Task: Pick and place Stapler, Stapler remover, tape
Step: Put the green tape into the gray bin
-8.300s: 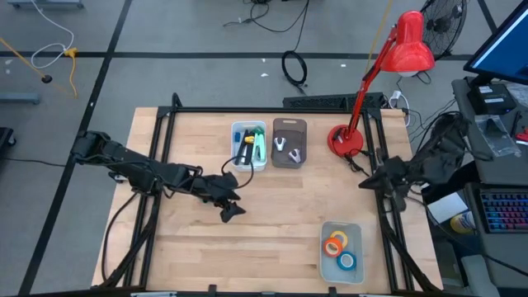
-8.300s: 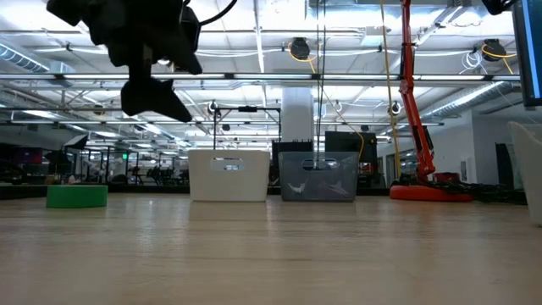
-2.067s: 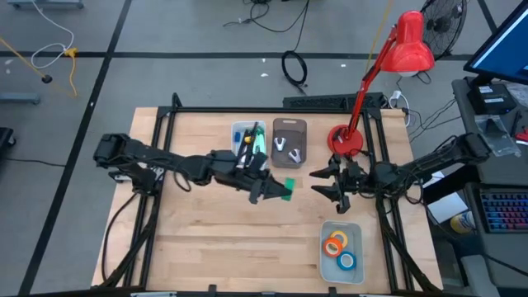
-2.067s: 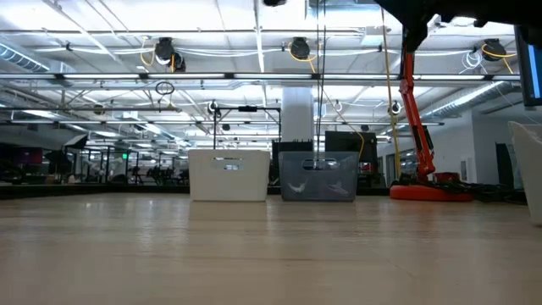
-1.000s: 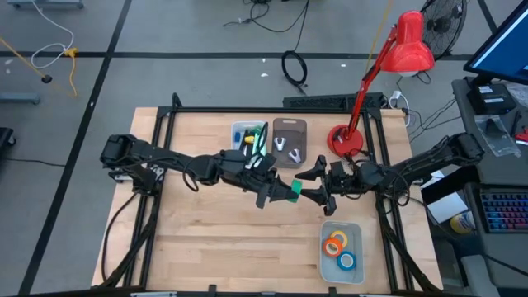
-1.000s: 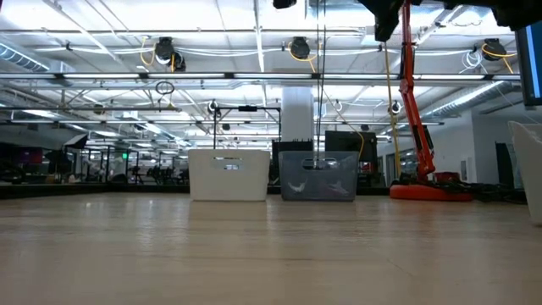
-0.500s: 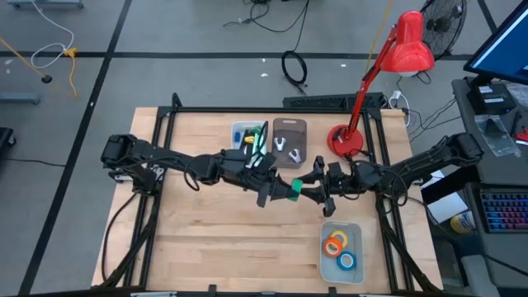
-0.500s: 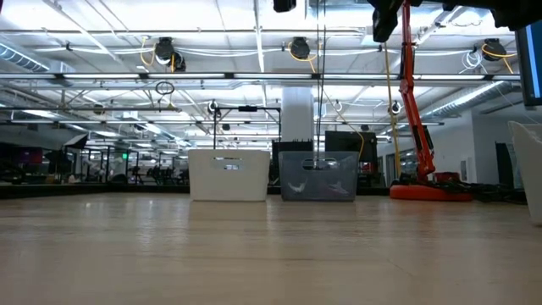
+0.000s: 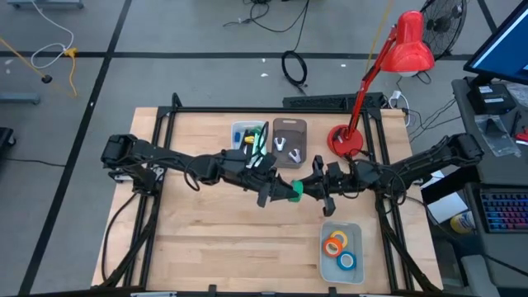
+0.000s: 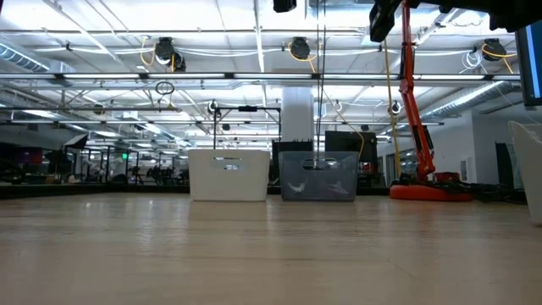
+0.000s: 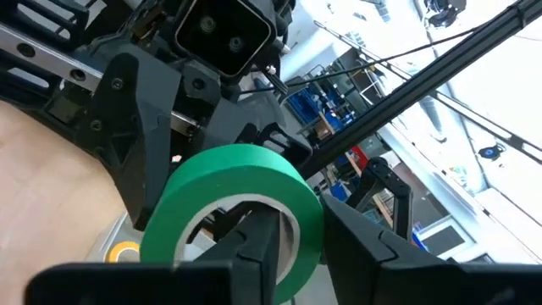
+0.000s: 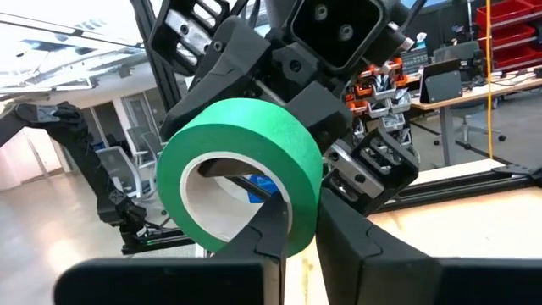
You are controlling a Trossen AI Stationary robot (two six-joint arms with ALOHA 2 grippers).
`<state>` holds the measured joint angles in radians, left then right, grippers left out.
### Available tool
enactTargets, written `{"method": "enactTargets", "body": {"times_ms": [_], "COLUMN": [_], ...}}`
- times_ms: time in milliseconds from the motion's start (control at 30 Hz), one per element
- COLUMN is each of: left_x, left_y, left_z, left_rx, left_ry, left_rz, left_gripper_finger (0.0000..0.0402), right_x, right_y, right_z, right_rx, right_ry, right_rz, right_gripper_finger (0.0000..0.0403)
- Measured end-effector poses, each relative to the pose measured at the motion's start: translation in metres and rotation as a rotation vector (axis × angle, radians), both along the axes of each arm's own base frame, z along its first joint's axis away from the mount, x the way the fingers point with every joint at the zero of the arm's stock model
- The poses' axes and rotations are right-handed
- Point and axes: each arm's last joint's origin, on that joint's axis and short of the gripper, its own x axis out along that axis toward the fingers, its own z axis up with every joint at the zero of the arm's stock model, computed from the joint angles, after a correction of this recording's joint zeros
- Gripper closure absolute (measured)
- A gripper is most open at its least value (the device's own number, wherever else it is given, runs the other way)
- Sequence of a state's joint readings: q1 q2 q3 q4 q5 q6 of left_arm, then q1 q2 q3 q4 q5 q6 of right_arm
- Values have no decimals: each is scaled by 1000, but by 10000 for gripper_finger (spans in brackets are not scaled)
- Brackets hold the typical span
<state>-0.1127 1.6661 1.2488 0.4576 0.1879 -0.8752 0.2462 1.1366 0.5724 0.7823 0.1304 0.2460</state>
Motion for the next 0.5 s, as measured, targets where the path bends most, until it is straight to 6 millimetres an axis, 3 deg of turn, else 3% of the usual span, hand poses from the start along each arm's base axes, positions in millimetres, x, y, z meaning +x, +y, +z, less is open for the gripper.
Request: {"method": "enactTargets", "body": {"times_ms": [200, 500], "left_x": [-1, -7], "left_y": [3, 34], "left_z": [0, 9], "left_rx": [26, 80], "left_ry": [4, -43], "left_rz": [-46, -288], "left_gripper_finger": [310, 308], "right_x": [-1, -10], "right_y": [0, -2], "right_z": [-1, -2], "right_rx": [-7, -31], "right_ry": [6, 90], "right_rz": [6, 2], "right_gripper_finger": [372, 372]}}
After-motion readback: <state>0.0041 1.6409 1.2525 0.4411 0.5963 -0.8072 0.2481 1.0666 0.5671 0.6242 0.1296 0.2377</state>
